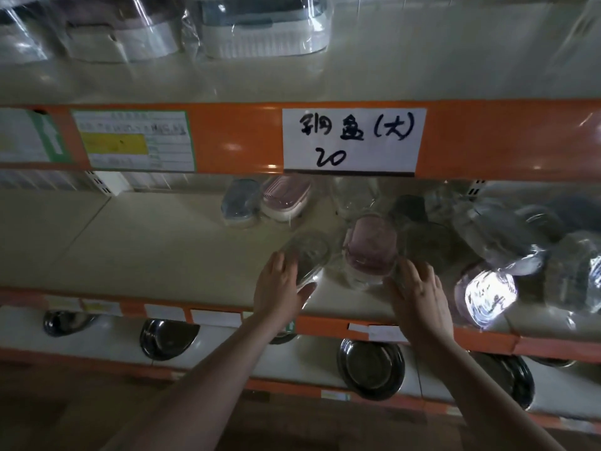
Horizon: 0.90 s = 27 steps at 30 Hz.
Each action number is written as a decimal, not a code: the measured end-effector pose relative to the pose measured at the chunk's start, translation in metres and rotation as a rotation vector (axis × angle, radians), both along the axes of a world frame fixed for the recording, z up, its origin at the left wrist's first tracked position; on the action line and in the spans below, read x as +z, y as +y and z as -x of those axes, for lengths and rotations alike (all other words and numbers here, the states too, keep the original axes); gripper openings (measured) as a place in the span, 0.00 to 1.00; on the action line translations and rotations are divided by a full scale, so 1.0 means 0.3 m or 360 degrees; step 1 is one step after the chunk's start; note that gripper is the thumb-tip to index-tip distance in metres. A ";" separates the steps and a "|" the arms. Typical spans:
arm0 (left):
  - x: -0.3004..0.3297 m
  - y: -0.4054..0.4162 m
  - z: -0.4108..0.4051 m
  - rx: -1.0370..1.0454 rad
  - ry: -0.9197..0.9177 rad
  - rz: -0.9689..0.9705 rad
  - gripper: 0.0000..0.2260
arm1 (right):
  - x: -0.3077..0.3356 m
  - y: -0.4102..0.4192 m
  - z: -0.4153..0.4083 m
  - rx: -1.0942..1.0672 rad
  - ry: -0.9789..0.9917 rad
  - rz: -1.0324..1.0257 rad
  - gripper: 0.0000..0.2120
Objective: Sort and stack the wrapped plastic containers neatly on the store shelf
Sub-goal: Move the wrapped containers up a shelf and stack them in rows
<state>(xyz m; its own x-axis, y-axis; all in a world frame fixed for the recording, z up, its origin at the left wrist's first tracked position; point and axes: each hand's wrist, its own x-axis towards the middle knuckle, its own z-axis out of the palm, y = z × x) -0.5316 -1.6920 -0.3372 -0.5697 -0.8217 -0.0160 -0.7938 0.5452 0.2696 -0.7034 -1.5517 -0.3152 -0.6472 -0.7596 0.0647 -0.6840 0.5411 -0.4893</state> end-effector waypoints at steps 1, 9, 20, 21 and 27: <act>-0.011 -0.005 -0.001 0.0000 -0.0016 0.0060 0.30 | -0.003 -0.015 0.003 0.0004 -0.0003 0.0021 0.21; -0.026 -0.031 -0.039 -0.0003 -0.0192 0.0399 0.20 | -0.026 -0.114 0.000 0.0000 -0.0050 0.0030 0.32; 0.010 -0.016 -0.124 0.0483 -0.0021 -0.0006 0.40 | -0.036 -0.088 -0.045 0.0107 -0.0083 0.0023 0.31; 0.012 -0.019 -0.122 0.0504 -0.0004 -0.0047 0.41 | -0.038 -0.082 -0.046 0.0143 -0.0087 0.0039 0.31; 0.007 -0.059 -0.090 0.0459 0.0029 -0.0085 0.41 | 0.019 -0.105 -0.031 0.0132 -0.0218 -0.0009 0.28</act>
<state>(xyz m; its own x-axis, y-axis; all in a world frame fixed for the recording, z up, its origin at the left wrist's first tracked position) -0.5045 -1.7097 -0.3350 -0.3134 -0.9480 -0.0557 -0.9088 0.2823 0.3073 -0.6942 -1.5831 -0.3095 -0.5848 -0.8108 -0.0242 -0.6535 0.4886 -0.5781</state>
